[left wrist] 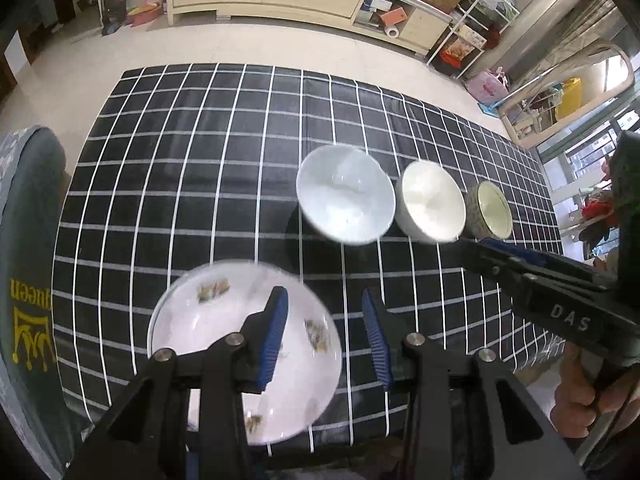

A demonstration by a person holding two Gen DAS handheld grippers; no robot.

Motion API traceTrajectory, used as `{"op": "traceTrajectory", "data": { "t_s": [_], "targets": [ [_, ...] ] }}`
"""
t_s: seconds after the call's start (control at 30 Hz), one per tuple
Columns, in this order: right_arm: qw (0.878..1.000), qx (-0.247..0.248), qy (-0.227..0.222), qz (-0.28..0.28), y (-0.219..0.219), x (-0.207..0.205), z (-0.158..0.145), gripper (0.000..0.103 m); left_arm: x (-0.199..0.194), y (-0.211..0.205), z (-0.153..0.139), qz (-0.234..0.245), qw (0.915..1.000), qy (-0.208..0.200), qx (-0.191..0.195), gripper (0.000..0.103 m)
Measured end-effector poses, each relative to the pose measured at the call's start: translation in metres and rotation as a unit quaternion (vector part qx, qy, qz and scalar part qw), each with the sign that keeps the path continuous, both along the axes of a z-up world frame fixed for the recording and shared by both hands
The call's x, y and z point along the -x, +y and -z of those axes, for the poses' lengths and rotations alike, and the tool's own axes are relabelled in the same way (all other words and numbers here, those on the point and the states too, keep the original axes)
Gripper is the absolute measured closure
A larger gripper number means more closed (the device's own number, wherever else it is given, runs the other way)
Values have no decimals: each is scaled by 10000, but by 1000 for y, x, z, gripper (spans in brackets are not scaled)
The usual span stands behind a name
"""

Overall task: Organize plates and bowls
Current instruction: 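Withdraw both grippers from the plate stack toward the bowls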

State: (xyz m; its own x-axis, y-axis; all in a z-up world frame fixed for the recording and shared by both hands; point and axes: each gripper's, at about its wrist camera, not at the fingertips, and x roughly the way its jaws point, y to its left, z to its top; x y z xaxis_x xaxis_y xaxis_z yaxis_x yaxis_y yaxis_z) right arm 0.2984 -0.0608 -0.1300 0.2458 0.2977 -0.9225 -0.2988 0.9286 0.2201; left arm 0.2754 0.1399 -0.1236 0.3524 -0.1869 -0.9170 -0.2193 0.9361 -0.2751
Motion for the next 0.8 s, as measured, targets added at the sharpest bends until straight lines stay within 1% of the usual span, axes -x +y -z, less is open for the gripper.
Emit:
{"op": "traceTrajectory", "data": {
  "t_s": [0.17,0.27,0.37,0.43,0.47,0.5,0.57,0.63,0.73,0.8],
  "targets": [
    [9998,-52,182,82,6,-34,17,56,-32,7,15,8,10000,96,-7,67],
    [9993,-86,352,81,9,-48,31,56,-49,10,28,64,9998,174,27,67],
    [9994,-55,349,21,15,-61,40,56,-67,12,46,112,9994,294,110,67],
    [9994,-19,340,9,18,-69,45,57,-75,11,53,141,9993,325,100,68],
    [9994,15,358,11,20,-73,49,59,-78,10,56,159,9992,342,91,70],
    [9992,42,393,6,21,-79,53,61,-82,10,60,162,9992,364,89,75],
    [9990,69,434,-22,25,-85,60,64,-89,9,65,172,9990,399,68,81],
    [9991,103,416,-72,28,-88,64,68,-95,9,72,231,9988,425,83,82],
    [9987,386,341,-17,31,-93,69,70,-99,9,78,230,9987,452,88,82],
    [9982,435,422,-25,33,-96,74,73,-102,10,82,231,9985,474,118,85]
  ]
}}
